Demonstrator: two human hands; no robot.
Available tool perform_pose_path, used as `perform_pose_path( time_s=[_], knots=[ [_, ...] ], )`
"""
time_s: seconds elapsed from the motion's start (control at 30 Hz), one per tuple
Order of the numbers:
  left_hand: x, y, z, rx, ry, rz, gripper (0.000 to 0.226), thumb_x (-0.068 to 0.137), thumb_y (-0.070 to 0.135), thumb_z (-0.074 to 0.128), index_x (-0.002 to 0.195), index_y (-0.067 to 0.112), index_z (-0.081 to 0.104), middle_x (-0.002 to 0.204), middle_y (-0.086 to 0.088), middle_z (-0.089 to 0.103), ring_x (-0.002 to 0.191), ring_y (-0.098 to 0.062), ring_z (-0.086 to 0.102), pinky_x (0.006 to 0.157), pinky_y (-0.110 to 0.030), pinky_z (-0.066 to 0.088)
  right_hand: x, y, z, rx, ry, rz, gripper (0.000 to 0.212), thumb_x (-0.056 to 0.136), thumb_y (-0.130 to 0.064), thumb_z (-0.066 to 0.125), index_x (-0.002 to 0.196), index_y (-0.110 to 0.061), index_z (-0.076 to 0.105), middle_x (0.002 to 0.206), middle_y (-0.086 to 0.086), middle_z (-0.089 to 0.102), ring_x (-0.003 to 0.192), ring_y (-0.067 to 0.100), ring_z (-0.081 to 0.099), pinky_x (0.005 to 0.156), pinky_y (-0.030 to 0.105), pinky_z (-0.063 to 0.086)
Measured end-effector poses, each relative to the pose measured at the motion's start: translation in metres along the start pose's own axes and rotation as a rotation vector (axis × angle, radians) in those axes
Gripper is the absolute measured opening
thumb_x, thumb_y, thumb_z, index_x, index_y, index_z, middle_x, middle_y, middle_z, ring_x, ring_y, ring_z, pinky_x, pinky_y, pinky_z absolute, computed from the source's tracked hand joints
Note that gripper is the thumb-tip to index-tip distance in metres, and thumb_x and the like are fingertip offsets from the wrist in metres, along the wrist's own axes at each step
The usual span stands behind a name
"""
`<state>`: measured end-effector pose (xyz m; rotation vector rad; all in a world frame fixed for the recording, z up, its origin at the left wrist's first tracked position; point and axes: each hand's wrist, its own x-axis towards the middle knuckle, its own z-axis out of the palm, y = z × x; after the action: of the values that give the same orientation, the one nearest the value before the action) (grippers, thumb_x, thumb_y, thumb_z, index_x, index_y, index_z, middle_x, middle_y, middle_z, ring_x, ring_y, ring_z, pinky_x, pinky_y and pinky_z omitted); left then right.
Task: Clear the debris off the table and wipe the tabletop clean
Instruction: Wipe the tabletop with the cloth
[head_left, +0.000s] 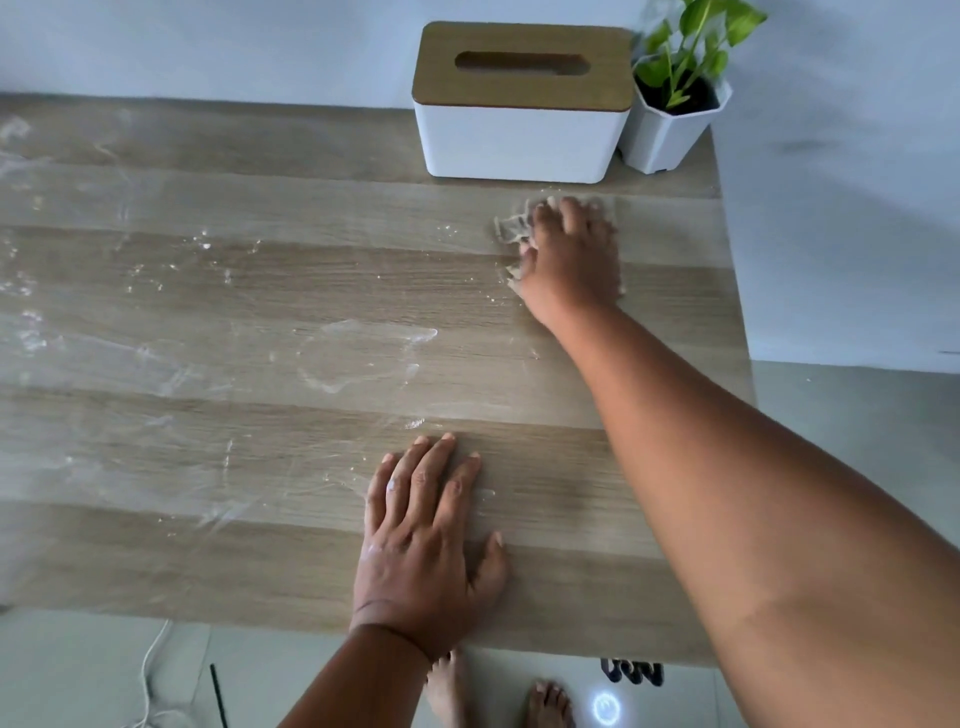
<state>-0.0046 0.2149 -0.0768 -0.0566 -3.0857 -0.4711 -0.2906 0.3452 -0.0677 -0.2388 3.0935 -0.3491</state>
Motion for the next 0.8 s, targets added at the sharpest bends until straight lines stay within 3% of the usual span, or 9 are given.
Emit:
perform_pose_path(
  time_s=[0.13, 0.27, 0.4, 0.6, 0.7, 0.8],
  knots=[
    [0.000, 0.000, 0.000, 0.005, -0.003, -0.002, 0.073, 0.081, 0.050, 0.061, 0.144, 0.013, 0.058, 0.157, -0.010, 0.047, 0.150, -0.032, 0.038, 0.122, -0.059, 0.027, -0.018, -0.021, 0.007, -0.011, -0.060, -0.242, 0.057, 0.104, -0.041, 0.044, 0.157, -0.021, 0.039, 0.167, 0.009, 0.027, 0.156, 0.042, 0.017, 0.128, 0.058, 0.015],
    [-0.001, -0.001, 0.001, 0.002, 0.000, -0.001, 0.074, 0.080, 0.050, 0.062, 0.145, 0.013, 0.058, 0.157, -0.010, 0.047, 0.150, -0.032, 0.038, 0.122, -0.059, 0.027, -0.060, 0.012, 0.004, -0.022, -0.076, -0.434, 0.058, 0.103, -0.042, 0.044, 0.156, -0.018, 0.044, 0.168, 0.007, 0.031, 0.154, 0.037, 0.027, 0.125, 0.054, 0.022],
    [0.000, -0.001, 0.000, -0.012, 0.000, 0.001, 0.073, 0.079, 0.049, 0.063, 0.143, 0.013, 0.059, 0.157, -0.010, 0.047, 0.150, -0.031, 0.038, 0.121, -0.059, 0.029, -0.066, 0.045, -0.003, -0.055, -0.057, -0.237, 0.069, 0.098, -0.063, 0.036, 0.158, -0.030, 0.039, 0.170, 0.001, 0.027, 0.153, 0.034, 0.027, 0.122, 0.052, 0.026],
    [0.000, -0.001, 0.001, -0.019, 0.025, 0.018, 0.074, 0.078, 0.048, 0.065, 0.143, 0.014, 0.059, 0.157, -0.011, 0.047, 0.149, -0.033, 0.039, 0.121, -0.058, 0.028, -0.015, -0.019, 0.008, -0.042, -0.013, 0.048, 0.067, 0.098, -0.056, 0.041, 0.156, -0.022, 0.037, 0.163, 0.008, 0.033, 0.149, 0.042, 0.027, 0.122, 0.057, 0.022],
    [-0.001, -0.002, 0.002, -0.015, 0.037, 0.029, 0.074, 0.078, 0.048, 0.065, 0.143, 0.014, 0.059, 0.156, -0.011, 0.047, 0.149, -0.034, 0.040, 0.121, -0.059, 0.028, 0.000, -0.052, 0.015, -0.055, -0.042, 0.028, 0.065, 0.101, -0.055, 0.037, 0.158, -0.023, 0.035, 0.166, 0.011, 0.026, 0.152, 0.046, 0.019, 0.123, 0.063, 0.014],
    [-0.001, -0.003, 0.002, -0.002, 0.036, 0.035, 0.074, 0.077, 0.047, 0.065, 0.143, 0.013, 0.059, 0.156, -0.012, 0.047, 0.148, -0.034, 0.040, 0.121, -0.059, 0.029, -0.002, -0.064, 0.017, -0.055, -0.091, -0.115, 0.065, 0.103, -0.053, 0.036, 0.161, -0.024, 0.029, 0.171, 0.012, 0.016, 0.155, 0.046, 0.011, 0.126, 0.062, 0.007]
  ],
)
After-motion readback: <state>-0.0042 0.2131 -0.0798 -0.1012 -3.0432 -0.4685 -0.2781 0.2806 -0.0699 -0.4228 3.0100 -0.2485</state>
